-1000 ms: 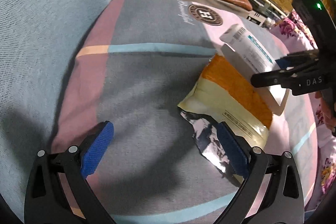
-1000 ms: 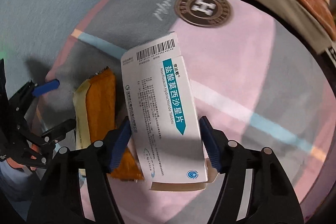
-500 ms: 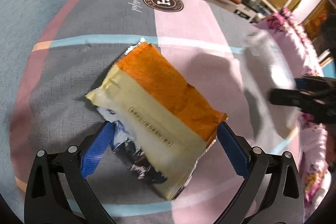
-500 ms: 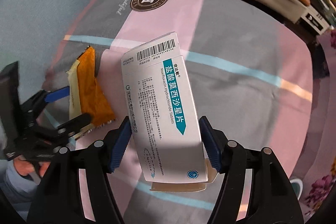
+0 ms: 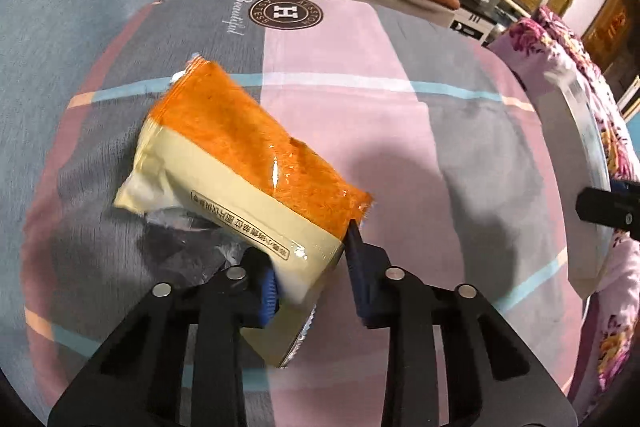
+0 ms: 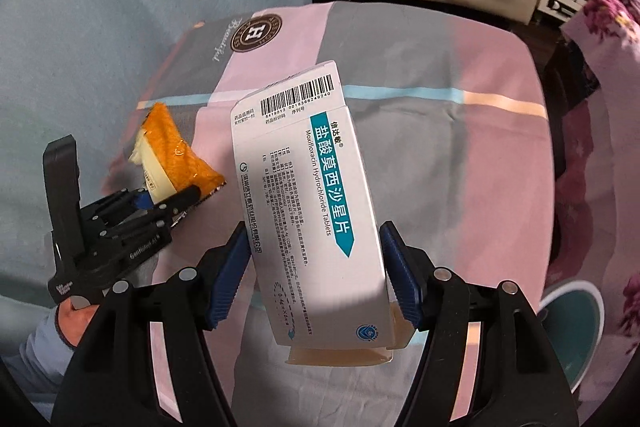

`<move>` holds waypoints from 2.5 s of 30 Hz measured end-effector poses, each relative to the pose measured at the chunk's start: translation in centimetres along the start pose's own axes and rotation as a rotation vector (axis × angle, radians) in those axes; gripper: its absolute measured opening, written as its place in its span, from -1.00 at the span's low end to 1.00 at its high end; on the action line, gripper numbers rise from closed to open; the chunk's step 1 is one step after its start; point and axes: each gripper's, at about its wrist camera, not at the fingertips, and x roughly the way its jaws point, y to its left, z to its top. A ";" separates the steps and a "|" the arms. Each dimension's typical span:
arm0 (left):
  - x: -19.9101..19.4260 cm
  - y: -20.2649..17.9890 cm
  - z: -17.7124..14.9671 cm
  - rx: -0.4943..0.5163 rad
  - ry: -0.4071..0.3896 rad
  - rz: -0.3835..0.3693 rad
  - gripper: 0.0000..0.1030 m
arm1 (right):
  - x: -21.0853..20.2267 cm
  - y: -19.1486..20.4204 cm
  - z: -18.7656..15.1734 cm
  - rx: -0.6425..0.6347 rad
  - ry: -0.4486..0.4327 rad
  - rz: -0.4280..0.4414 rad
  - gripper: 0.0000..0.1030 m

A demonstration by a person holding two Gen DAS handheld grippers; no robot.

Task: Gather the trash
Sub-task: 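Carry the medicine box and snack bag over the teal bin, then open the left gripper to drop the snack bag while the right gripper releases the medicine box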

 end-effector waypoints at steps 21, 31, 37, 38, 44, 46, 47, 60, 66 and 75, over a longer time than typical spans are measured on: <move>-5.6 -18.0 -6.0 0.388 0.030 -0.307 -0.46 | -10.6 -8.9 -13.3 0.358 -0.212 -0.027 0.21; -4.8 -27.8 -8.2 0.555 0.073 -0.365 -0.46 | -15.8 -16.7 -19.9 0.542 -0.327 -0.084 0.21; -3.7 -32.8 -9.3 0.630 0.105 -0.382 -0.46 | -17.2 -20.3 -22.5 0.600 -0.351 -0.096 0.21; -3.4 -33.6 -9.5 0.642 0.111 -0.386 -0.46 | -17.3 -20.8 -22.9 0.609 -0.352 -0.096 0.21; -1.9 -37.6 -10.5 0.705 0.150 -0.408 -0.46 | -17.3 -23.8 -24.5 0.667 -0.344 -0.099 0.21; -1.3 -39.1 -10.8 0.724 0.162 -0.419 -0.45 | -17.4 -24.4 -24.8 0.681 -0.341 -0.105 0.21; -1.1 -39.5 -10.9 0.729 0.166 -0.422 -0.45 | -17.4 -24.8 -25.0 0.688 -0.339 -0.108 0.21; 0.7 -42.0 -10.8 0.740 0.149 -0.396 0.79 | -17.3 -27.3 -25.9 0.731 -0.324 -0.122 0.21; 1.3 -41.1 -10.1 0.702 0.163 -0.383 0.80 | -16.9 -27.6 -25.4 0.727 -0.306 -0.121 0.22; 1.1 -39.2 -9.1 0.669 0.130 -0.357 0.84 | -16.2 -26.9 -24.0 0.710 -0.285 -0.127 0.22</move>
